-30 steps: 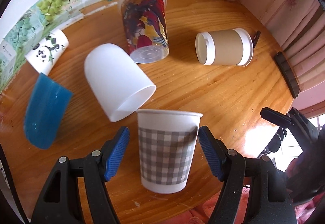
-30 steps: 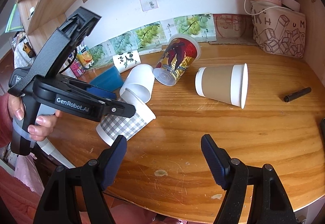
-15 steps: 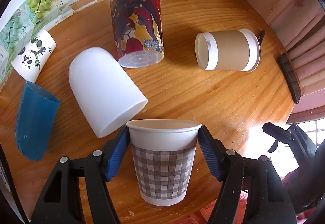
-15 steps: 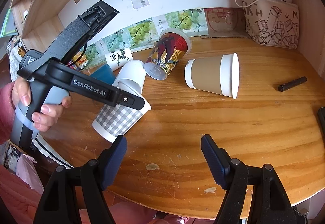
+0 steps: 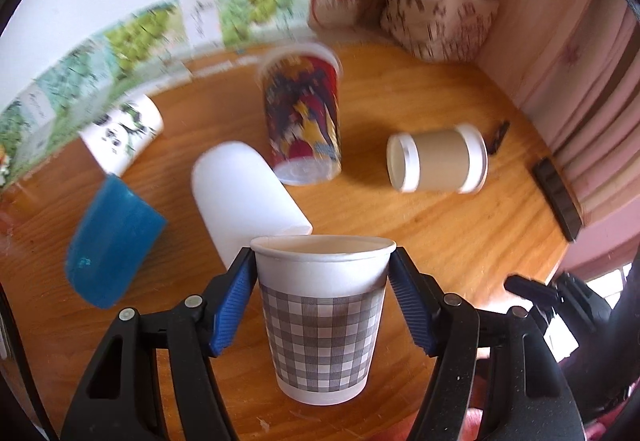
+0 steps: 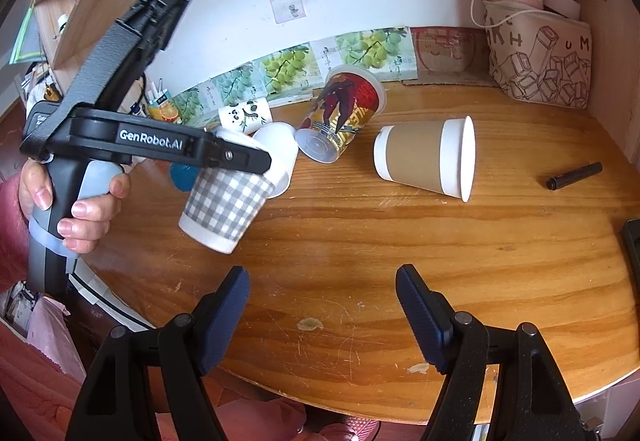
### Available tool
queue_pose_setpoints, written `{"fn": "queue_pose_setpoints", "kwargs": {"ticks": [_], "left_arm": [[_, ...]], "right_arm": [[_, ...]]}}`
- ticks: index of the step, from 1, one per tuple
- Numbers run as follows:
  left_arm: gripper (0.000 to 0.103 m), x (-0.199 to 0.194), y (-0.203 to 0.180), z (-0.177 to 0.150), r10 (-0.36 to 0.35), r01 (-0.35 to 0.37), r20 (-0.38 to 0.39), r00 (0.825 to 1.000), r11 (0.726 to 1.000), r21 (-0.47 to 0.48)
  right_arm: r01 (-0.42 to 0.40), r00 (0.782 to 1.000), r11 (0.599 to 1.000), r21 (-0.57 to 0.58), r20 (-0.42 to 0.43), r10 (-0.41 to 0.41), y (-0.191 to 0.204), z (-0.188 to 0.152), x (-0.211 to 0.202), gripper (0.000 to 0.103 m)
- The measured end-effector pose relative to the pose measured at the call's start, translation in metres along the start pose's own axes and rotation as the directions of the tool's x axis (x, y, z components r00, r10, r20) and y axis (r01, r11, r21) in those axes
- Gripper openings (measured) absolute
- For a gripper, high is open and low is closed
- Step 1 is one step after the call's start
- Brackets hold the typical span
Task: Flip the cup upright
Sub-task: 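Hold the checkered cup upright in the left gripper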
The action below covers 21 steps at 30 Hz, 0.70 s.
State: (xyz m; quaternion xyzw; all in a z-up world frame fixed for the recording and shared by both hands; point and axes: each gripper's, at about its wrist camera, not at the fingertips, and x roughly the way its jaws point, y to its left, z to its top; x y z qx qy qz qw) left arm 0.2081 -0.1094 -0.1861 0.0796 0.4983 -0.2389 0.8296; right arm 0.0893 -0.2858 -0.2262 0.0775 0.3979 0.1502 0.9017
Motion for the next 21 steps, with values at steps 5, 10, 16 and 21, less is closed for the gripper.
{"fn": "queue_pose_setpoints", "kwargs": {"ticks": [5,10,16,21], "left_arm": [[0.071,-0.009,-0.001,-0.009,0.050,-0.046,0.131,0.990,0.998,-0.035],[0.071,-0.016,0.001,-0.026,0.091,-0.069,0.279,0.956,0.994,-0.090],[0.071,-0.011,0.009,-0.051,0.130,-0.085,0.357,0.925,0.987,-0.140],[0.071,-0.008,0.012,-0.068,0.130,-0.080,0.388,0.913,0.987,-0.141]], "right_arm": [[0.004,1.000,1.000,-0.031,-0.007,-0.004,0.009,-0.004,0.000,0.076],[0.012,1.000,0.998,-0.059,-0.020,-0.013,0.018,-0.012,-0.002,0.076],[-0.013,0.999,0.998,-0.061,-0.040,0.010,0.023,-0.016,-0.002,0.076],[-0.020,0.999,0.997,-0.070,-0.029,0.018,0.020,-0.006,0.002,0.076]]}}
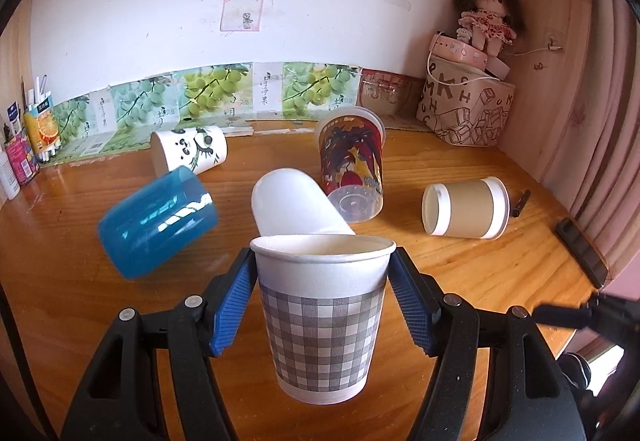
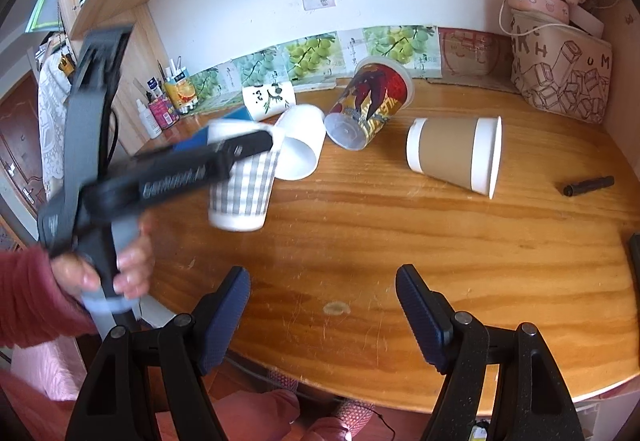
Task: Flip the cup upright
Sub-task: 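Hold the checkered cup upright in the left gripper, then grasp the cup rim with the right gripper while the left gripper releases it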
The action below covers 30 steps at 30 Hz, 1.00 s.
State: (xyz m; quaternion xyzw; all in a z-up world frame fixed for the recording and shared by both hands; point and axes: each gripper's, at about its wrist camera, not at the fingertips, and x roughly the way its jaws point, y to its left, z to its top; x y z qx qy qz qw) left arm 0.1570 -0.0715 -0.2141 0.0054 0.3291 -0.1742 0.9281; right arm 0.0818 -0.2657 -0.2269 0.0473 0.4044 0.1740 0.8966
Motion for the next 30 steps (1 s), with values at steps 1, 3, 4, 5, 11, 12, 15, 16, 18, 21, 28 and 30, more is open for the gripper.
{"fn": "queue_pose_setpoints", "kwargs": {"ticks": [1,3,4,5,11,12,15,16,18,21,28,30], "left_arm": [[0.071,-0.001,0.001,-0.002,-0.003,0.003,0.005,1.000,1.000,-0.005],[0.071,-0.003,0.000,-0.006,-0.001,0.002,0.020,1.000,1.000,-0.010],[0.071,-0.004,0.000,-0.008,0.000,0.000,0.025,1.000,1.000,-0.008],[0.071,-0.005,-0.001,-0.010,0.004,-0.003,0.030,1.000,1.000,-0.005],[0.071,-0.009,-0.002,-0.015,0.015,-0.015,0.027,1.000,1.000,-0.004],[0.071,-0.010,-0.001,-0.015,0.017,-0.017,0.023,1.000,1.000,-0.005],[0.071,-0.013,0.000,-0.012,0.020,-0.020,0.021,1.000,1.000,-0.008],[0.071,-0.015,-0.001,-0.012,0.023,-0.023,0.024,0.999,1.000,-0.005],[0.071,-0.017,-0.002,-0.012,0.030,-0.031,0.030,0.999,0.999,0.017],[0.071,-0.019,-0.005,-0.014,0.030,-0.032,0.037,0.999,0.998,0.045],[0.071,-0.023,-0.013,-0.018,0.000,-0.005,0.044,0.999,0.995,0.102],[0.071,-0.023,-0.017,-0.020,0.003,-0.010,0.051,0.999,0.991,0.132]], "right_arm": [[-0.003,1.000,1.000,0.005,0.004,0.003,-0.001,0.002,0.001,0.076],[-0.009,1.000,1.000,0.024,0.012,0.009,-0.005,0.007,0.003,0.076],[-0.009,1.000,1.000,0.029,0.014,0.009,-0.006,0.009,0.005,0.076],[-0.008,1.000,0.999,0.033,0.016,0.007,-0.008,0.011,0.006,0.076],[-0.029,0.999,0.999,0.039,0.025,0.028,-0.011,0.026,0.014,0.076],[-0.042,0.999,0.998,0.047,0.023,0.041,-0.012,0.029,0.015,0.076],[-0.097,0.995,0.991,0.090,0.023,0.096,-0.014,0.042,0.018,0.076],[-0.123,0.992,0.987,0.104,0.020,0.121,-0.014,0.049,0.020,0.076],[-0.168,0.986,0.979,0.114,0.023,0.167,-0.012,0.059,0.020,0.077],[-0.232,0.972,0.968,0.095,0.004,0.233,-0.004,0.076,0.024,0.080],[-0.326,0.936,0.944,-0.043,-0.152,0.316,0.023,0.095,0.047,0.081],[-0.332,0.929,0.941,-0.069,-0.197,0.313,0.028,0.095,0.055,0.081]]}}
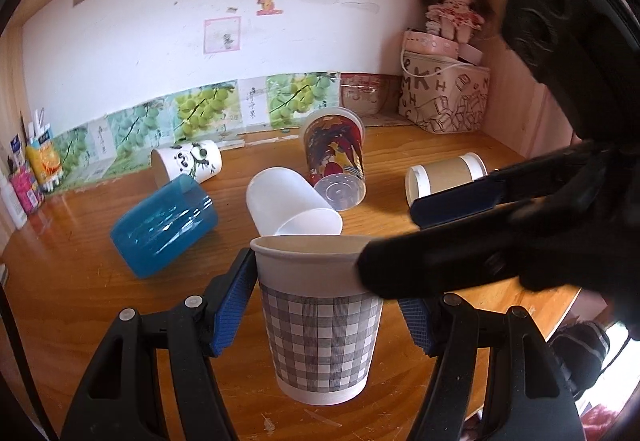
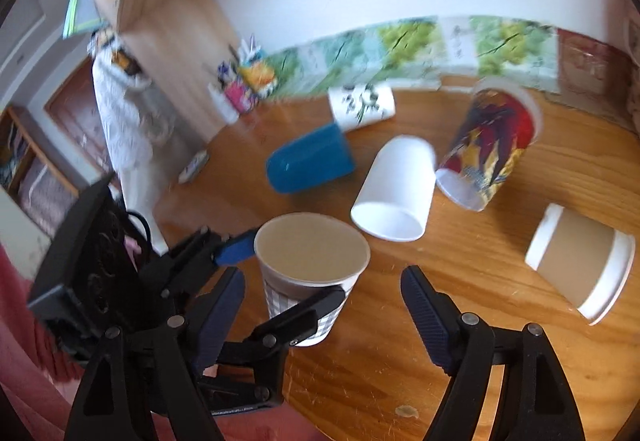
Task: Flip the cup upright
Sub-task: 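Grasp the cup rim with the right gripper while the left gripper releases it, then lower the cup upright onto the desk and open the right gripper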
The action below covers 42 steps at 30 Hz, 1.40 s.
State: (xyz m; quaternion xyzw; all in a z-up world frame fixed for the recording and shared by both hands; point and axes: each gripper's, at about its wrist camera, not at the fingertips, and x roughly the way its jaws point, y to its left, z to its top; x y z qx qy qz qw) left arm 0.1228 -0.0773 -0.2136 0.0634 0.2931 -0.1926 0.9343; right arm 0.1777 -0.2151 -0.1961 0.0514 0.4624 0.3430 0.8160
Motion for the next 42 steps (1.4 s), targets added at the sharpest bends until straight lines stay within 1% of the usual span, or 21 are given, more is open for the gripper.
{"fn": "queue_pose_setpoints", "kwargs": {"ticks": [3,6,9,12,13,14,17,20,22,24,25,28,30,32,35,37,38,42], "left_arm": [[0.071,-0.004,-0.005,0.001,-0.005,0.005,0.016,1.000,0.999,0.034],[0.071,-0.008,-0.009,0.002,-0.023,0.022,0.021,1.000,0.998,0.053],[0.071,-0.011,-0.013,0.003,-0.044,0.042,0.024,0.999,0.997,0.068],[0.071,-0.013,-0.017,0.004,-0.057,0.056,0.017,0.998,0.996,0.069],[0.071,-0.013,-0.017,0.004,-0.058,0.057,0.011,0.998,0.996,0.068],[0.071,-0.013,-0.018,0.004,-0.057,0.057,0.007,0.998,0.996,0.063],[0.072,-0.014,-0.017,0.006,-0.056,0.055,0.000,0.998,0.997,0.047],[0.074,-0.016,-0.018,0.007,-0.036,0.036,-0.004,0.999,0.998,0.056],[0.074,-0.016,-0.018,0.009,-0.029,0.030,-0.026,0.999,0.998,0.062],[0.077,-0.016,-0.016,0.009,-0.010,0.013,-0.058,0.998,0.998,0.058],[0.078,-0.017,-0.015,0.009,-0.004,0.008,-0.073,0.997,0.999,0.052],[0.079,-0.019,-0.008,0.005,0.013,-0.011,-0.130,0.991,1.000,0.015],[0.080,-0.020,-0.002,0.002,0.021,-0.027,-0.184,0.983,0.999,-0.030],[0.080,-0.020,0.007,-0.002,0.023,-0.045,-0.237,0.971,0.995,-0.090],[0.080,-0.022,0.023,-0.009,0.028,-0.093,-0.309,0.951,0.976,-0.196],[0.080,-0.027,0.035,-0.012,0.047,-0.141,-0.334,0.941,0.954,-0.265],[0.080,-0.029,0.041,-0.014,0.057,-0.164,-0.341,0.938,0.942,-0.294],[0.080,-0.038,0.067,-0.019,0.112,-0.264,-0.366,0.924,0.879,-0.398]], "right_arm": [[-0.008,0.999,1.000,-0.010,-0.051,0.008,0.001,0.000,0.008,0.081],[-0.022,0.997,1.000,0.010,-0.069,0.023,-0.001,-0.001,0.013,0.081],[-0.050,0.996,0.998,0.036,-0.069,0.052,-0.005,0.000,0.016,0.081],[-0.059,0.997,0.997,0.044,-0.053,0.061,-0.006,0.002,0.017,0.081],[-0.058,0.997,0.997,0.044,-0.052,0.060,-0.006,0.002,0.018,0.078],[-0.058,0.997,0.997,0.044,-0.049,0.060,-0.006,0.003,0.017,0.074],[-0.055,0.997,0.998,0.030,-0.050,0.056,-0.004,0.003,0.016,0.073],[-0.056,0.998,0.998,0.010,-0.038,0.056,0.001,0.004,0.015,0.073],[-0.056,0.998,0.998,0.005,-0.031,0.056,0.002,0.004,0.015,0.072],[-0.048,0.998,0.999,-0.008,-0.030,0.047,0.005,0.005,0.016,0.072],[-0.033,0.999,0.999,-0.017,-0.018,0.032,0.007,0.006,0.016,0.072],[-0.016,1.000,1.000,-0.021,0.006,0.016,0.006,0.009,0.014,0.072],[0.006,1.000,1.000,-0.028,0.023,-0.005,0.006,0.012,0.013,0.072],[0.045,0.998,0.998,-0.052,0.041,-0.042,0.007,0.014,0.012,0.072],[0.127,0.990,0.985,-0.116,0.083,-0.118,0.015,0.014,0.011,0.072],[0.177,0.981,0.972,-0.157,0.111,-0.161,0.022,0.011,0.012,0.072],[0.195,0.977,0.965,-0.175,0.122,-0.176,0.025,0.009,0.014,0.072],[0.250,0.964,0.942,-0.224,0.152,-0.220,0.036,-0.001,0.023,0.072]]}}
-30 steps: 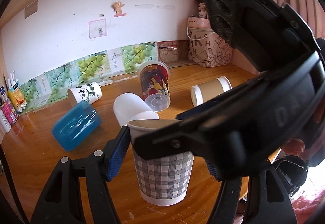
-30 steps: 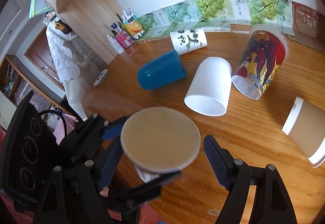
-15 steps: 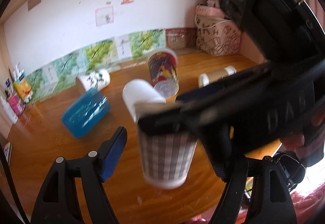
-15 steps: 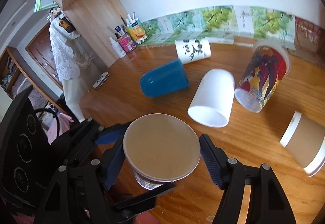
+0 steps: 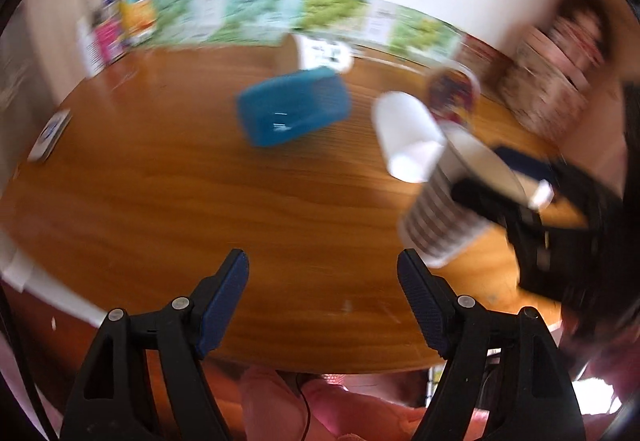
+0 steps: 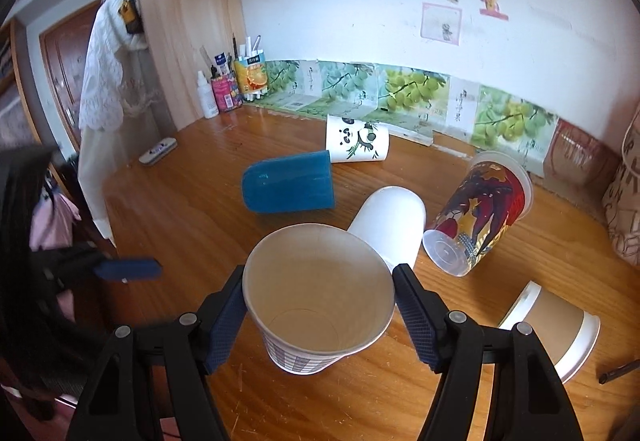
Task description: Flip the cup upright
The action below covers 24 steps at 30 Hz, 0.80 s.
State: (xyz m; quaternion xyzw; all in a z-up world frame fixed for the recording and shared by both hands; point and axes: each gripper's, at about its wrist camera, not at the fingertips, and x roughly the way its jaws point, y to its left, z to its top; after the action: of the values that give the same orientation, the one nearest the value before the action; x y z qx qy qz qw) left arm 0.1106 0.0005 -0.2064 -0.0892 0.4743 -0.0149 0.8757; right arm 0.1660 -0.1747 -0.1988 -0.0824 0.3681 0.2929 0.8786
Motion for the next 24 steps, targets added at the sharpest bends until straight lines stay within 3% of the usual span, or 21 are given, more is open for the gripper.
{"fn": "queue_pose_setpoints", "kwargs": {"ticks": [5,9,14,22,24], "left_arm": [[0.080,-0.007,0.028,0.008,0.048,-0.048,0.000,0.999,0.992,-0.117],[0.080,-0.011,0.038,0.018,0.061,-0.062,-0.014,0.998,0.988,-0.144],[0.080,-0.019,0.042,0.028,0.092,-0.095,-0.032,0.995,0.988,-0.122],[0.080,-0.043,0.047,0.046,0.039,-0.040,-0.048,0.998,0.999,-0.018],[0.081,-0.057,0.047,0.052,0.009,-0.008,-0.030,1.000,1.000,0.020]], "right_arm": [[0.066,0.998,0.996,-0.060,0.023,-0.065,0.018,-0.010,0.005,0.073],[0.075,0.997,0.993,-0.090,0.007,-0.075,0.029,-0.013,0.009,0.077],[0.093,0.996,0.991,-0.092,0.002,-0.093,0.041,-0.009,0.003,0.082],[0.200,0.980,0.980,0.001,0.006,-0.200,0.057,0.012,-0.025,0.088],[0.233,0.971,0.971,0.048,0.046,-0.235,0.063,0.018,-0.041,0.090]]}}
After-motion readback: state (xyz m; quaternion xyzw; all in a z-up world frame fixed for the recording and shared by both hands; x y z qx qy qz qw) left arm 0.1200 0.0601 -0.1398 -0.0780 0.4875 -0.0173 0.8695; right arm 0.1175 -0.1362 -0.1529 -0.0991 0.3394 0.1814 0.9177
